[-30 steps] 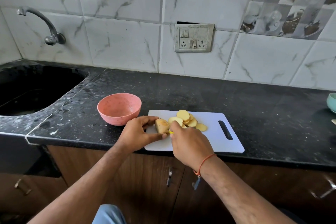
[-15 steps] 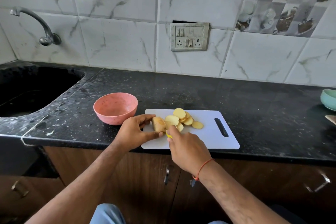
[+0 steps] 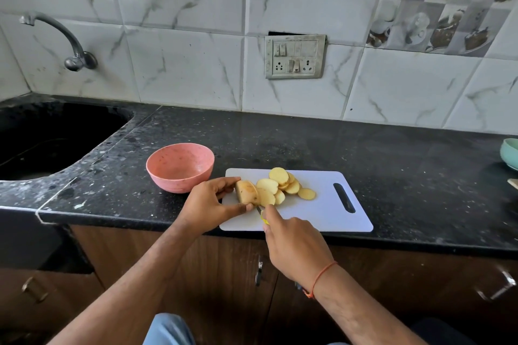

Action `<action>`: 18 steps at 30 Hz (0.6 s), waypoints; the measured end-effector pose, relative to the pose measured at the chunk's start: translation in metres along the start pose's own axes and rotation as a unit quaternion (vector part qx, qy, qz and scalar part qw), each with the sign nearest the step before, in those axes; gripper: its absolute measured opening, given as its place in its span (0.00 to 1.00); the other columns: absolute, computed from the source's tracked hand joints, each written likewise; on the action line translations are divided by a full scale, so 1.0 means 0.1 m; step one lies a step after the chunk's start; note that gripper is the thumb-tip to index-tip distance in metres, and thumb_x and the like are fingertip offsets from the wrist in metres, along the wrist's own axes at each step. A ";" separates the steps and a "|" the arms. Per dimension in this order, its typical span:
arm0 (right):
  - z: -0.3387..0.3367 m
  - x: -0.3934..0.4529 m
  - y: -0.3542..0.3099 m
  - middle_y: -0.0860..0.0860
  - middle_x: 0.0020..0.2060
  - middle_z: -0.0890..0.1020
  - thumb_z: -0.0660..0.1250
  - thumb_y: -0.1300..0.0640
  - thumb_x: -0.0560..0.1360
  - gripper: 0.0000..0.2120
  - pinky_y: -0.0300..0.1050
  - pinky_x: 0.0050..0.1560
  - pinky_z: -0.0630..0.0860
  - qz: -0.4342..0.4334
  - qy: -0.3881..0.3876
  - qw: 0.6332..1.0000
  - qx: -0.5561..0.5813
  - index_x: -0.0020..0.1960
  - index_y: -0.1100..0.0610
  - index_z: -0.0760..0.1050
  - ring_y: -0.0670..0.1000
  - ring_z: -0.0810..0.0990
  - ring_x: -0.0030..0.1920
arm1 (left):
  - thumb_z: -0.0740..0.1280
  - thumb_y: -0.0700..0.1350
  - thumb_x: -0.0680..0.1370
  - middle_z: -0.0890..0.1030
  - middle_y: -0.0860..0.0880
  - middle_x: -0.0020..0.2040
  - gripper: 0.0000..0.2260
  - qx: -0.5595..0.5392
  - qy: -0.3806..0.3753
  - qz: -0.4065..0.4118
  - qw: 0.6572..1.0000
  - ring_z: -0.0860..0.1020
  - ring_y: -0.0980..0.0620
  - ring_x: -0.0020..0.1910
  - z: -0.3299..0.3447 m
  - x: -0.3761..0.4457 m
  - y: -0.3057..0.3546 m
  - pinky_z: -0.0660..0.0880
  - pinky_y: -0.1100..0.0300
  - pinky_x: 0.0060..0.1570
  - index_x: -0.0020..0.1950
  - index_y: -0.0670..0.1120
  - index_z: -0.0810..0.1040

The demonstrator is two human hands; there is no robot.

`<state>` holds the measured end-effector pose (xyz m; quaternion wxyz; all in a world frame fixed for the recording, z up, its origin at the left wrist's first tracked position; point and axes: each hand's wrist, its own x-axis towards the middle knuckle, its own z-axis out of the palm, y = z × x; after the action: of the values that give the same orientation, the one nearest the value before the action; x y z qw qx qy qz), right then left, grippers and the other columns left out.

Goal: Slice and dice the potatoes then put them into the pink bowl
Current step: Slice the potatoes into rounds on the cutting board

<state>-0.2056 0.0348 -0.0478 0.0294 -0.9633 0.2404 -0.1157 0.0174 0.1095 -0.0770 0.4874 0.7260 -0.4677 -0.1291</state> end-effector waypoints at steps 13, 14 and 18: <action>0.01 -0.03 -0.01 0.49 0.34 0.76 0.56 0.52 0.86 0.13 0.48 0.29 0.70 -0.016 -0.006 1.000 -0.001 0.69 0.50 0.59 0.53 0.75 0.33 | 0.84 0.60 0.65 0.84 0.61 0.63 0.40 -0.012 -0.010 0.001 1.000 0.80 0.67 0.62 -0.03 -0.01 0.02 0.77 0.65 0.65 0.74 0.49 0.79; 0.01 -0.05 0.00 0.50 0.35 0.77 0.56 0.51 0.86 0.13 0.50 0.30 0.73 -0.016 -0.006 1.000 0.004 0.69 0.49 0.59 0.53 0.76 0.33 | 0.84 0.60 0.65 0.84 0.61 0.63 0.40 -0.014 -0.011 0.000 1.000 0.80 0.67 0.62 -0.02 -0.01 0.01 0.76 0.67 0.65 0.74 0.48 0.79; 0.02 0.08 -0.01 0.50 0.35 0.78 0.56 0.51 0.86 0.12 0.52 0.33 0.78 -0.012 0.007 1.000 -0.001 0.68 0.50 0.61 0.52 0.77 0.34 | 0.84 0.56 0.68 0.84 0.60 0.63 0.36 -0.008 -0.012 -0.002 1.000 0.80 0.67 0.62 -0.02 -0.02 0.00 0.76 0.69 0.64 0.74 0.47 0.79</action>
<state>-0.1978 0.0320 -0.0479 0.0254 -0.9653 0.2293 -0.1221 0.0176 0.1118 -0.0763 0.4877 0.7212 -0.4710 -0.1422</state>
